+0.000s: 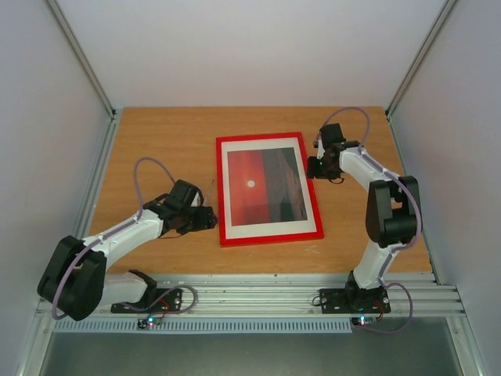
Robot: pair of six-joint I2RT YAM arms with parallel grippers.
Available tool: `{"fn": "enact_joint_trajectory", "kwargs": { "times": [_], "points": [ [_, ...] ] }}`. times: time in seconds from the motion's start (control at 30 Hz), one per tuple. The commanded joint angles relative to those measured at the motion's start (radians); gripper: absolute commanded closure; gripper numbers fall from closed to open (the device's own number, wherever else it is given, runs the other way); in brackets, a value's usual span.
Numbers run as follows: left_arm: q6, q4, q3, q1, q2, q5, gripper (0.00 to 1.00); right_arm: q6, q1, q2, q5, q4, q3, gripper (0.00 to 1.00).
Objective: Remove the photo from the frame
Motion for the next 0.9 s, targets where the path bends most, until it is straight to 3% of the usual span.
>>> {"fn": "enact_joint_trajectory", "kwargs": {
  "times": [0.0, 0.37, 0.63, 0.7, 0.87],
  "points": [
    [0.01, 0.052, 0.039, -0.04, 0.045, -0.053, 0.25, 0.048, 0.021, -0.176, 0.074, 0.009, -0.068, 0.44],
    [-0.022, 0.048, 0.094, -0.174, 0.154, -0.156, 0.37, 0.138, 0.186, -0.499, 0.18, 0.036, -0.324, 0.22],
    [-0.033, 0.029, 0.134, -0.233, 0.206, -0.24, 0.45, 0.189, 0.386, -0.609, 0.292, 0.052, -0.453, 0.12],
    [-0.035, 0.029, 0.139, -0.24, 0.221, -0.247, 0.48, 0.191, 0.435, -0.626, 0.31, 0.066, -0.479, 0.03],
    [-0.035, 0.029, 0.155, -0.25, 0.252, -0.249, 0.53, 0.179, 0.552, -0.652, 0.396, 0.103, -0.534, 0.02]
  ]
}}
